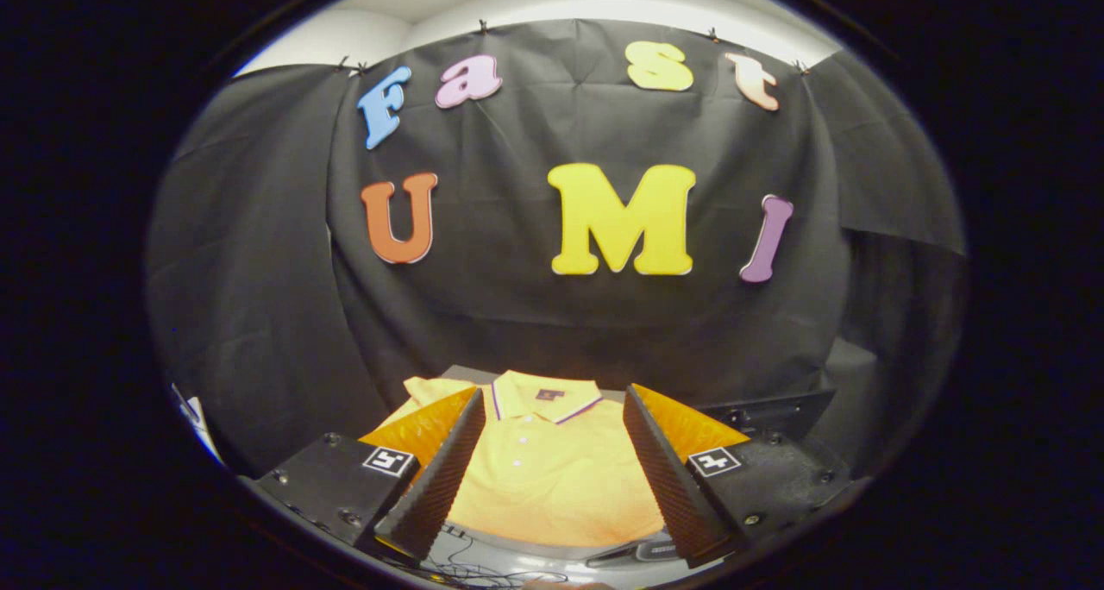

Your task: Put the clothes into the washing machine and then close the washing machine lid.

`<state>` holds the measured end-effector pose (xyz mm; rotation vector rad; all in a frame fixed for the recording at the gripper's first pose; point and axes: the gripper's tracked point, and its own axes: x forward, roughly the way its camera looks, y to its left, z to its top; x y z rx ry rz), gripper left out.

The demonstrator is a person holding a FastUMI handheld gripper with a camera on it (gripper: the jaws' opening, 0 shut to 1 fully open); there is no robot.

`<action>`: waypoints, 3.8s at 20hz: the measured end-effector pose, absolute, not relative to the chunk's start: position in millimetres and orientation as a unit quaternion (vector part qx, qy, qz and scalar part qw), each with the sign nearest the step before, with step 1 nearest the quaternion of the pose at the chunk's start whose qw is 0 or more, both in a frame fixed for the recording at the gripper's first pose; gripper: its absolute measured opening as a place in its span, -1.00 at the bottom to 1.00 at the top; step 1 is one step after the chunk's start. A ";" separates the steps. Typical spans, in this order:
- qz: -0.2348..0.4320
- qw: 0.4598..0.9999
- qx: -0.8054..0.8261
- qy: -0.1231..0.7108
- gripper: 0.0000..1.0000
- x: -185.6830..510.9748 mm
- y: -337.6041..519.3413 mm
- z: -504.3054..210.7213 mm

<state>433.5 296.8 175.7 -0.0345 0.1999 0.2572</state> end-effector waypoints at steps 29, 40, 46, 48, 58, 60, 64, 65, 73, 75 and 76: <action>0.107 0.931 -0.098 0.334 0.67 547.4 336.7 33.4; 0.140 0.927 -0.123 0.326 -0.84 538.9 331.6 37.5; 0.165 0.939 -0.065 0.293 -0.87 497.4 326.0 50.7; 0.176 0.946 -0.051 0.268 -0.87 475.9 323.1 64.7; 0.217 0.972 0.020 0.088 -0.87 321.8 272.8 186.7; 0.221 0.974 0.033 0.046 -0.87 284.4 254.6 215.7; 0.210 0.977 0.036 -0.025 -0.88 224.9 201.0 266.1; 0.208 0.977 0.038 -0.036 -0.88 214.8 185.2 275.4; 0.138 0.987 0.042 -0.068 -0.88 242.4 43.0 310.3; 0.127 0.989 0.037 -0.064 -0.88 267.3 13.9 304.9; 0.122 0.990 0.037 -0.060 -0.88 282.6 2.5 299.1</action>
